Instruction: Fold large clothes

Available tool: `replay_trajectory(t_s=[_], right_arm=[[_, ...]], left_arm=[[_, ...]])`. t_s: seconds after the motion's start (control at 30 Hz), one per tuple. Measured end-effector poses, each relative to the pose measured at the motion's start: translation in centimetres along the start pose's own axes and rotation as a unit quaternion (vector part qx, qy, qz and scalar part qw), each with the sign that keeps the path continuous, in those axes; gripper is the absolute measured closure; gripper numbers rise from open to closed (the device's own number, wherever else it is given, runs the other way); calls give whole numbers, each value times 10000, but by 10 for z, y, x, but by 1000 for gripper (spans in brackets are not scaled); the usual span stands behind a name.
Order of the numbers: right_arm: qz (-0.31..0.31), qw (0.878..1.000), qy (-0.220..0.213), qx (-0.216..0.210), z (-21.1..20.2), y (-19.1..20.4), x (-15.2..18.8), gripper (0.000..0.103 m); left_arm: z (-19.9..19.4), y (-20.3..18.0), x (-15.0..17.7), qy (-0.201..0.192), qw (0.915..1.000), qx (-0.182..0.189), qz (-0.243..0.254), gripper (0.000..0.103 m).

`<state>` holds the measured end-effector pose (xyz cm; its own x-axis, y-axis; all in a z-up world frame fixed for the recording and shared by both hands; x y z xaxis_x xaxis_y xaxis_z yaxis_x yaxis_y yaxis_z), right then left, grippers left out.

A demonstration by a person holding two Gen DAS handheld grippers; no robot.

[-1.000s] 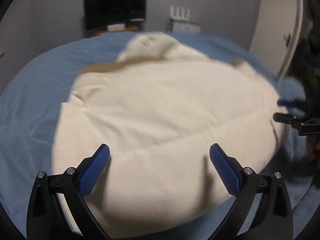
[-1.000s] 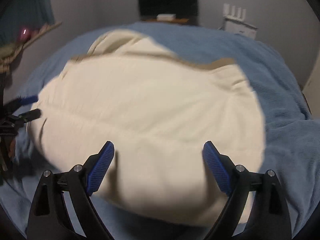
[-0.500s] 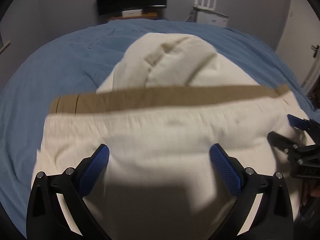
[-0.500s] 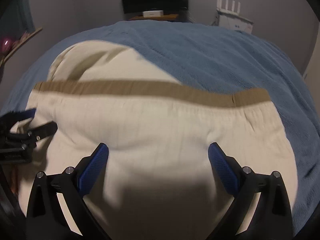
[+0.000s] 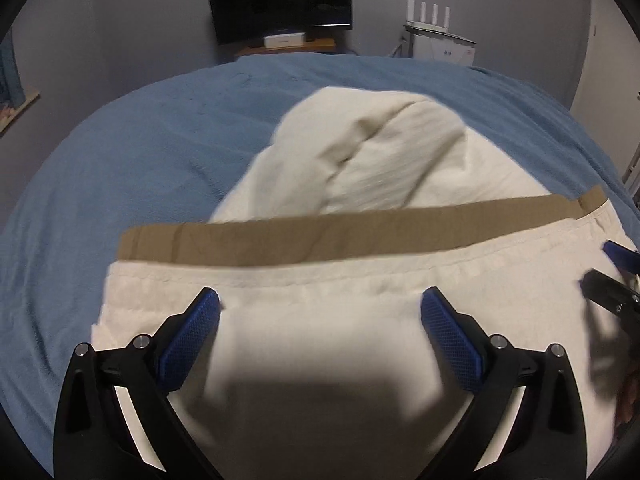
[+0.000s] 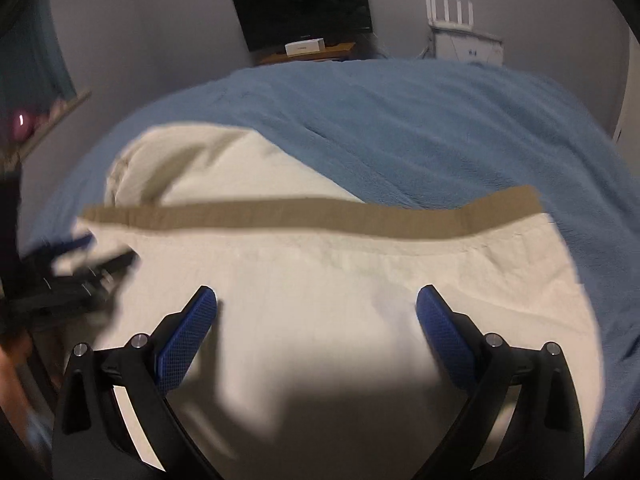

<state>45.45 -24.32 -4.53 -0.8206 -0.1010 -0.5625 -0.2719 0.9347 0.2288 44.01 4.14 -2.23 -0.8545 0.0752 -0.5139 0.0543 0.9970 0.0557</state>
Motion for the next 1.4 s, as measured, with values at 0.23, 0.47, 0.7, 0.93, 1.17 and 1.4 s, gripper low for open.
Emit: replay_trajectory(t_s=[0.23, 0.47, 0.7, 0.93, 1.17, 1.4], right_arm=[[1142, 9930, 66, 310, -20, -75, 23, 8], [347, 9980, -502, -175, -84, -11, 87, 8], [-248, 9993, -291, -36, -69, 39, 146, 8], [262, 9981, -438, 344, -73, -18, 173, 8], [1854, 9772, -105, 1031, -90, -91, 205, 8], [1451, 9848, -478, 829, -140, -58, 227, 8]], left_arm=[[-17, 68, 30, 271, 9964, 126, -792, 6], [-83, 47, 99, -104, 9972, 335, -663, 7], [-80, 17, 164, -84, 9995, 21, -293, 6], [-74, 65, 190, 17, 9956, -241, -910, 6], [-96, 94, 224, 129, 9874, -491, -1498, 7], [-152, 64, 251, -196, 9913, -261, -1275, 7]])
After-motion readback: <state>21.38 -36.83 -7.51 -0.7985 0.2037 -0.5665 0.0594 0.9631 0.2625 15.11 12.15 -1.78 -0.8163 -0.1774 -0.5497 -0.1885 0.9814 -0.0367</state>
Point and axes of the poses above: each gripper's, at about its wrist camera, not at the fingertips, and z roughly the way its jaws point, y to its left, x to its underside, the point moved 3 cm from there along z, roughly the way its jaws point, and after that the axes turned 8 degrees about y, right-handed, at the moved point
